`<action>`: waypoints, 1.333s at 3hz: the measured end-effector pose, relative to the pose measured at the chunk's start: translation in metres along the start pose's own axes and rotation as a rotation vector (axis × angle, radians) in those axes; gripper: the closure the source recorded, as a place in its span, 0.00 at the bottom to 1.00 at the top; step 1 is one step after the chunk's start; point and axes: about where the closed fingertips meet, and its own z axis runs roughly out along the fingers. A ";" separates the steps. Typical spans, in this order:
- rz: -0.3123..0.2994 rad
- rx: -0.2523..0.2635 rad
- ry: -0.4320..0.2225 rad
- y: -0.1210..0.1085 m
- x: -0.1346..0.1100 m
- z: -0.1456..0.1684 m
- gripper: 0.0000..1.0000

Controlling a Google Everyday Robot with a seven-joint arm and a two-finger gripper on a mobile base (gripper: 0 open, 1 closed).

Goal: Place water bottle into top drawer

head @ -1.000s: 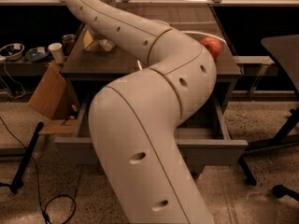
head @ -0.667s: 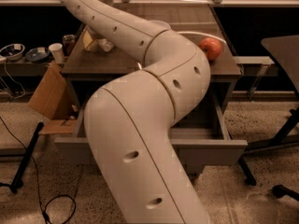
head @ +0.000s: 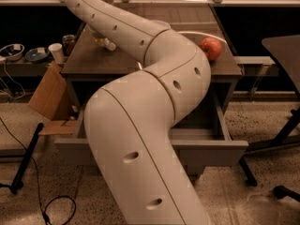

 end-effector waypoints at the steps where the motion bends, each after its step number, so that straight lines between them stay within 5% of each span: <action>1: -0.025 -0.017 -0.021 -0.014 0.006 -0.027 1.00; 4: -0.189 -0.173 -0.091 -0.052 0.069 -0.156 1.00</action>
Offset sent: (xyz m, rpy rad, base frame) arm -0.1282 -0.0855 0.1031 0.0868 -0.0477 0.2413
